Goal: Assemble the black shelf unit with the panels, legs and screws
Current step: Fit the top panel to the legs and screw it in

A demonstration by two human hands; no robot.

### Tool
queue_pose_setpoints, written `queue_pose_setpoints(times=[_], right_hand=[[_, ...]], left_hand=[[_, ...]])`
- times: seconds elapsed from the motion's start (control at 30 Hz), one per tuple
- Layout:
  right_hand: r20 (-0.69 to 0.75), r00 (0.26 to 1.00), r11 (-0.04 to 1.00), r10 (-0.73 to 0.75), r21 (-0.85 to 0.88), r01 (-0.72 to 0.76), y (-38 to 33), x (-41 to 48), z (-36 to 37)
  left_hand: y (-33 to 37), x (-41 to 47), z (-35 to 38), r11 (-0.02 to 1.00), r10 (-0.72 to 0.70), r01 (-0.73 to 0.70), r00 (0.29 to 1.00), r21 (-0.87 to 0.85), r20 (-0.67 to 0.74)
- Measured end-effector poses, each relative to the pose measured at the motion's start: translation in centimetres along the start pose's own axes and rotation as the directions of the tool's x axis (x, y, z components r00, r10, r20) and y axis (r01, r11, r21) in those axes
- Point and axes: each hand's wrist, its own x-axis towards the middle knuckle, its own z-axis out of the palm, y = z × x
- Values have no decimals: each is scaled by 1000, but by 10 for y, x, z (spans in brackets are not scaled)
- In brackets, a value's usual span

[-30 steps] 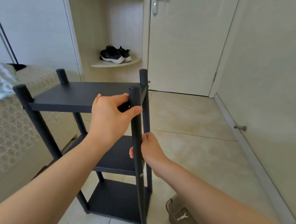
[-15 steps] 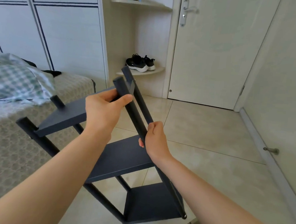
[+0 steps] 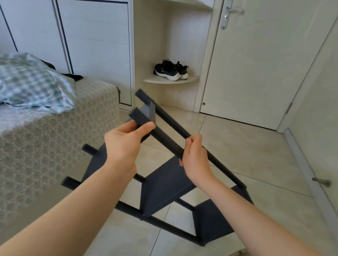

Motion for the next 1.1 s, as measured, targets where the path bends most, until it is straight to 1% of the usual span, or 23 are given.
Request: queue_pose_setpoints(times=[0.1, 0.13, 0.2, 0.27, 0.4, 0.53, 0.77, 0.97, 1.1], right_hand=[[67, 997, 995, 30, -100, -23, 14, -10, -7], [94, 995, 987, 27, -162, -12, 19, -16, -9], [143, 990, 953, 9, -302, 34, 31, -28, -13], [173, 985, 935, 27, -352, 36, 42, -41, -14], [252, 965, 923, 71, -384, 32, 59, -65, -12], [340, 938, 926, 74, -372, 62, 68, -93, -3], [461, 886, 905, 57, -398, 149, 81, -116, 28], [542, 830, 905, 131, -406, 123, 98, -120, 51], [536, 825, 917, 178, -395, 58, 114, -123, 60]], left_hand=[[-26, -10, -13, 989, -145, 145, 989, 14, -1], [-35, -12, -19, 983, -182, 182, 983, 29, 12], [-51, -19, -32, 968, -245, 242, 968, 71, 45], [-66, -26, -45, 953, -290, 282, 955, 111, 67], [-88, -39, -69, 922, -372, 351, 921, 165, 116], [-105, -47, -97, 893, -425, 385, 892, 232, 157], [-139, -57, -141, 842, -511, 467, 851, 270, 124], [-168, -60, -163, 792, -572, 527, 817, 309, 72], [-187, -56, -172, 765, -577, 498, 811, 409, 93]])
